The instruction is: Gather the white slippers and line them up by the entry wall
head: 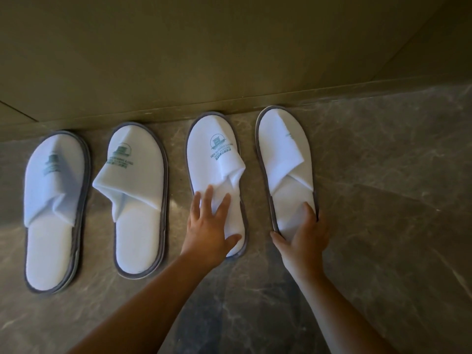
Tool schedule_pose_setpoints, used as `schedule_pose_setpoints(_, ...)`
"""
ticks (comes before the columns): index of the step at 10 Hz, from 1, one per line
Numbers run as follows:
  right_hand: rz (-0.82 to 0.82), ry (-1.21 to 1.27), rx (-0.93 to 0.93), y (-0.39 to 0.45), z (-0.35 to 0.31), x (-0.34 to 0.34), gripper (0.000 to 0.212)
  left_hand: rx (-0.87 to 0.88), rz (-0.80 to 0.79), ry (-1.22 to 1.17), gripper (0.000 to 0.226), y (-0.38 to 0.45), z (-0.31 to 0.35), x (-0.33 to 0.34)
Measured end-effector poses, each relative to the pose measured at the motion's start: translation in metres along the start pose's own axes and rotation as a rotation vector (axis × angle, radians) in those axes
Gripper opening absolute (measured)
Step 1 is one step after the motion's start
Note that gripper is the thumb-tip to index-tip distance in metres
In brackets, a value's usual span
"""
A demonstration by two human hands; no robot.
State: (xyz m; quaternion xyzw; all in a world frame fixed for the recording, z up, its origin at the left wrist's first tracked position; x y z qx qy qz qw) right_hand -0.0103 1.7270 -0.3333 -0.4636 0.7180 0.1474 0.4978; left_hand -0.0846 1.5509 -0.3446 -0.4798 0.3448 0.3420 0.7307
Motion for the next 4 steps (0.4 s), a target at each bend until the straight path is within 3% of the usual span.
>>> schedule_pose_setpoints(3, -0.061, -0.136, -0.02, 0.001, -0.008, -0.005, 0.093, -0.034, -0.028, 0.082, 0.083, -0.002, 0.005, -0.013)
schedule_pose_setpoints(4, 0.0, -0.121, -0.204, 0.005, -0.037, -0.028, 0.082, 0.011, -0.021, 0.053, 0.079, -0.009, 0.017, -0.04)
Point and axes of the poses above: each hand's wrist, its own y-axis towards the middle knuckle, its own x-axis out of the palm, z = x × y, the point moved 8 cm from there along y, towards the middle knuckle, and after that the axes turned 7 degrees about -x, right-handed, at the moved point
